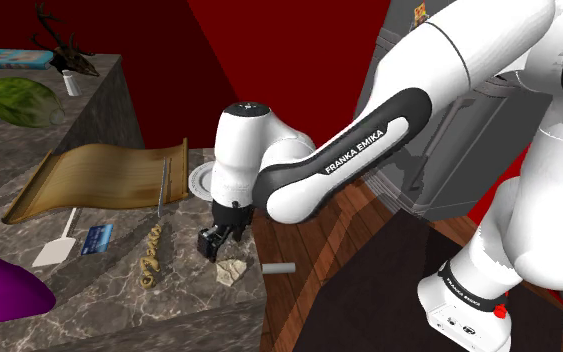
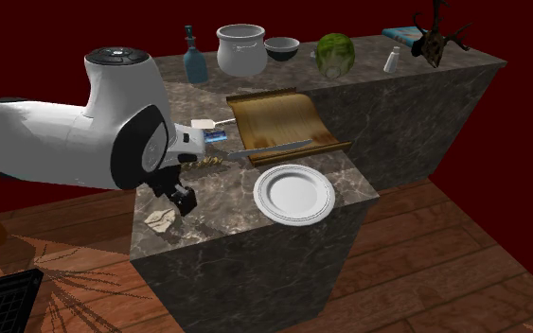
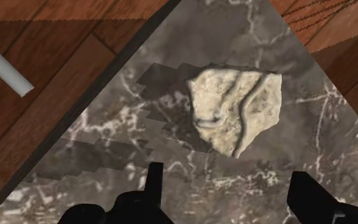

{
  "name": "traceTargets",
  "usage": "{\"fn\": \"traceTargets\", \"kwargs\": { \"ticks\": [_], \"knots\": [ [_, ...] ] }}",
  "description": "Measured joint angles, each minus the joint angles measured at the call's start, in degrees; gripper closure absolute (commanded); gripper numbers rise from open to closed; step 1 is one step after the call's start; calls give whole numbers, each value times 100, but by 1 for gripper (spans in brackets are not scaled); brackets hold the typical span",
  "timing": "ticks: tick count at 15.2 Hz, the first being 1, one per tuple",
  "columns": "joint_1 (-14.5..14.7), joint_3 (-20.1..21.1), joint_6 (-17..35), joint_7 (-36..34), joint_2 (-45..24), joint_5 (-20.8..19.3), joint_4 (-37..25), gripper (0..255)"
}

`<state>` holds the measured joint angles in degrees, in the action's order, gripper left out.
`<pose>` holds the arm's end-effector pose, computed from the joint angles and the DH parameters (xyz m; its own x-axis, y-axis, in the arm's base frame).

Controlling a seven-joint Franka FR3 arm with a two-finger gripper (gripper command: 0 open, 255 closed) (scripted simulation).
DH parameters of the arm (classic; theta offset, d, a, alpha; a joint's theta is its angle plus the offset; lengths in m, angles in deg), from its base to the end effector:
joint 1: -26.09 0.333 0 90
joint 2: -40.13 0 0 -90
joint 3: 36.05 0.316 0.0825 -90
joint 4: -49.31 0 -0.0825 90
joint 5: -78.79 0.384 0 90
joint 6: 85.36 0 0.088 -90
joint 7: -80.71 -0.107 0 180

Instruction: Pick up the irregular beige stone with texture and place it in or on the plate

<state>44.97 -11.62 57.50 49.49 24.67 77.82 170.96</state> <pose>0.4288 0.3974 0.3064 0.9787 0.1976 0.0549 0.2037 -0.9677 -0.1484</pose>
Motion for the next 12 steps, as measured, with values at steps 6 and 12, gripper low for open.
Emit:
{"fn": "traceTargets", "kwargs": {
  "ticks": [6,12],
  "knots": [
    [769,-411,1213,-1719,237,-1458,876,0],
    [886,-588,1463,-1953,-93,-1780,805,0]
  ]
}}
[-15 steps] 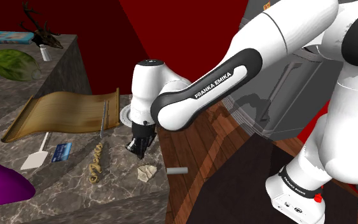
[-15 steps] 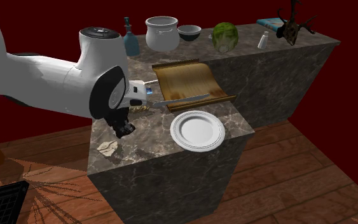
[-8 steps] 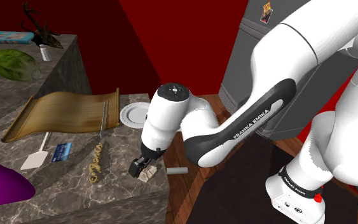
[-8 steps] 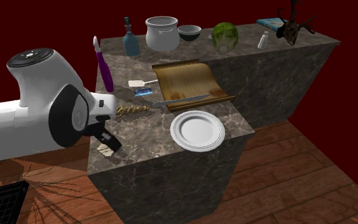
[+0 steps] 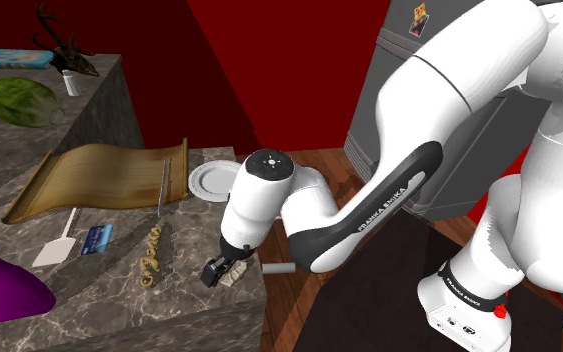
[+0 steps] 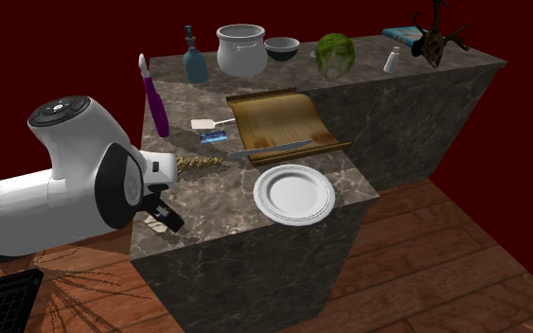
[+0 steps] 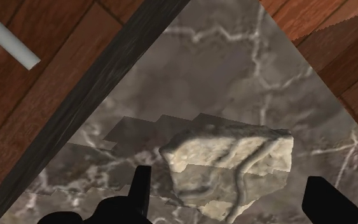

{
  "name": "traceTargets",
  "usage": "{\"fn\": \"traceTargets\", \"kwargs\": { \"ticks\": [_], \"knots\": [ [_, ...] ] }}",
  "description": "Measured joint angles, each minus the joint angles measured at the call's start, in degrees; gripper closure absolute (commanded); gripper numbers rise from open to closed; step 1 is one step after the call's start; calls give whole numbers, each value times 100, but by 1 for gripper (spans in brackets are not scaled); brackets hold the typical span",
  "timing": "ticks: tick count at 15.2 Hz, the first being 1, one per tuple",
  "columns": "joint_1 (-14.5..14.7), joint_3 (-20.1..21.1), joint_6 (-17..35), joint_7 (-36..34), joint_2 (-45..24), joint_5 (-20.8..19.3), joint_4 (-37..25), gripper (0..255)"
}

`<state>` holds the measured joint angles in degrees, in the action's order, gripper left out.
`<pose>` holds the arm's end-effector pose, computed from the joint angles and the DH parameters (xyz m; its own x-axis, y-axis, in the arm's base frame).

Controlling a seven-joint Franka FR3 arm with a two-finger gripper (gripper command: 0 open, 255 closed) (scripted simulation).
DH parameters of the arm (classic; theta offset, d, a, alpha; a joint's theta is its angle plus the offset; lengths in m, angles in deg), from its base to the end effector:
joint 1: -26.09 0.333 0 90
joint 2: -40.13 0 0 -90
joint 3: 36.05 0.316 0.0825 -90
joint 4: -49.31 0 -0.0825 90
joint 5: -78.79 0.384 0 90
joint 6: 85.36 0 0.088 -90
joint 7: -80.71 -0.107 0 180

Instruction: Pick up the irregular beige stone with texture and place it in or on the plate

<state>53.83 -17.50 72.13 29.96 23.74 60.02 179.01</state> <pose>0.3764 0.4121 0.2609 0.9626 0.1736 0.2080 0.1976 -0.9751 -0.1005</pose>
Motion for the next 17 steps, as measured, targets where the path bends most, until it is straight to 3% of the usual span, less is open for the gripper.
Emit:
{"fn": "traceTargets", "kwargs": {
  "ticks": [5,6,17],
  "knots": [
    [8,-10,8,-11,-21,-16,-14,0],
    [8,-10,8,-11,-21,-16,-14,255],
    [-2,8,-23,8,4,12,-21,255]
  ]
}}
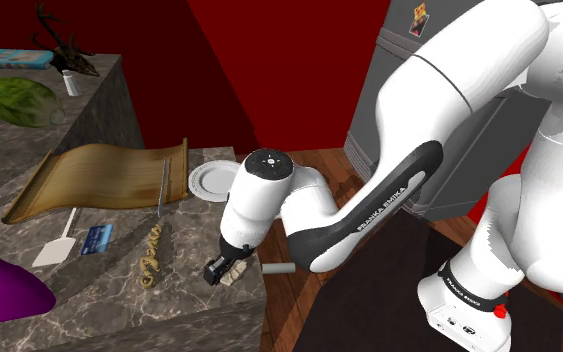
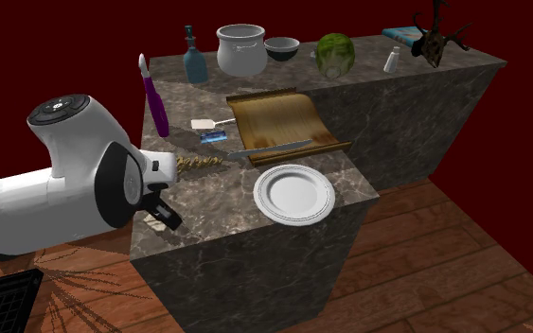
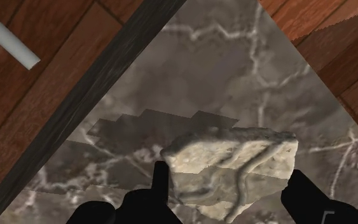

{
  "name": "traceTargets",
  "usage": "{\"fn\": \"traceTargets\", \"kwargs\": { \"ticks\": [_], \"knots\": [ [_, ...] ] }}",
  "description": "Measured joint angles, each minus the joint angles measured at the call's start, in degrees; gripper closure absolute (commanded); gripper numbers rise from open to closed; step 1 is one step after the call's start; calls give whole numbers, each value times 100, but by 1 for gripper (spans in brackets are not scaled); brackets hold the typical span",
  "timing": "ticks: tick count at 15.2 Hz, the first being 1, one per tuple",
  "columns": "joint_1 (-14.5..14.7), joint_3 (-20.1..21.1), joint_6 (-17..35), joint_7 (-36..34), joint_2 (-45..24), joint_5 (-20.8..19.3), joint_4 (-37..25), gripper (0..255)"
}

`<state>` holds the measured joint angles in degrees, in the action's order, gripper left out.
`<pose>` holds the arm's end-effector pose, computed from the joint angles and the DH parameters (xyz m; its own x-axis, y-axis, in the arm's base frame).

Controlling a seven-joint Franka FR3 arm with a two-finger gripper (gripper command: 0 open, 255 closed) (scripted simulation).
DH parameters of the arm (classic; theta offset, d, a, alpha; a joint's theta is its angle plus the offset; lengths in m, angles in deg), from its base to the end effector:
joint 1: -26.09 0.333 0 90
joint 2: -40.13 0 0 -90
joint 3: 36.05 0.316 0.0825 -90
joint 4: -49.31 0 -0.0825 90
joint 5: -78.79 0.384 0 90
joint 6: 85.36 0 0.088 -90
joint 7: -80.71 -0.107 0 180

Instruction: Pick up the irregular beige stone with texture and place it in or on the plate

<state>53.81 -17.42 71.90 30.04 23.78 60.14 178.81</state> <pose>0.3769 0.4129 0.2622 0.9626 0.1735 0.2082 0.1975 -0.9751 -0.1006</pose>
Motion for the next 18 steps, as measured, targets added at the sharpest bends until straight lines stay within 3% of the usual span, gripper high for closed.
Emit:
{"fn": "traceTargets", "kwargs": {
  "ticks": [18],
  "knots": [
    [-323,386,-1091,824,976,995,-218,255]
  ]
}}
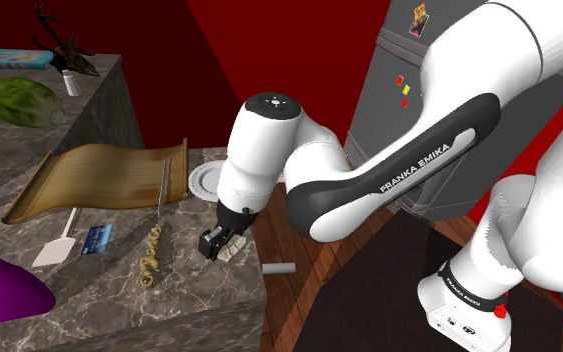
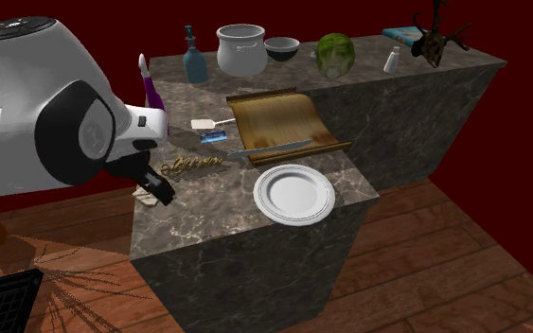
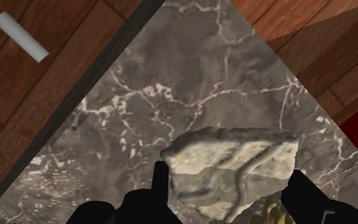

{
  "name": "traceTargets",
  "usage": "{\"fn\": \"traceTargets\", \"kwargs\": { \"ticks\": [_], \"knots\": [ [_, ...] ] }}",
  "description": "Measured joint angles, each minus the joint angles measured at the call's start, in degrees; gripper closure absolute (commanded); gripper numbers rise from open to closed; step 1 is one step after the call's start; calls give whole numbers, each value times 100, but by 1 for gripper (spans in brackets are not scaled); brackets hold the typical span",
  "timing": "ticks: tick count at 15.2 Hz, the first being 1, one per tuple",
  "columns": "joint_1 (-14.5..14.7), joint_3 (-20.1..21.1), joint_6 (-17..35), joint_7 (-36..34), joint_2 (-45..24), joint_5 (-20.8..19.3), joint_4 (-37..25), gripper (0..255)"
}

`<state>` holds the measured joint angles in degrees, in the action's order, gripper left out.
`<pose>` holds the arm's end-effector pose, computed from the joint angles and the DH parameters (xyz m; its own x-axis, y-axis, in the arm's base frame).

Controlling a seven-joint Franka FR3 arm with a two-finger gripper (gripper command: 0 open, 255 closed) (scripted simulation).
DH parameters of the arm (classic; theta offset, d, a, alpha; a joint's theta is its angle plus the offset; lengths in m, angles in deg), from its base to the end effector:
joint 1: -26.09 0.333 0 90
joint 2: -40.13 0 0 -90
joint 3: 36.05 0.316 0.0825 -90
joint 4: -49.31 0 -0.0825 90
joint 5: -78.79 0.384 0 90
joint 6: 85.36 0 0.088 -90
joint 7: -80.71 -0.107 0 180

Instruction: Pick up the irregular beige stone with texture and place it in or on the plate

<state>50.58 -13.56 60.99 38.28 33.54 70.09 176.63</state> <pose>0.3826 0.4101 0.3499 0.9625 0.1732 0.2088 0.1973 -0.9751 -0.1010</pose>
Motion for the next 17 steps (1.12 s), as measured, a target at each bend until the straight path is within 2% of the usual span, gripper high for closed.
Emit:
{"fn": "traceTargets", "kwargs": {
  "ticks": [9,17],
  "knots": [
    [-641,-377,-215,1249,-557,231,-791,255],
    [-1158,-625,-674,2202,-1331,351,-2003,255]
  ]
}}
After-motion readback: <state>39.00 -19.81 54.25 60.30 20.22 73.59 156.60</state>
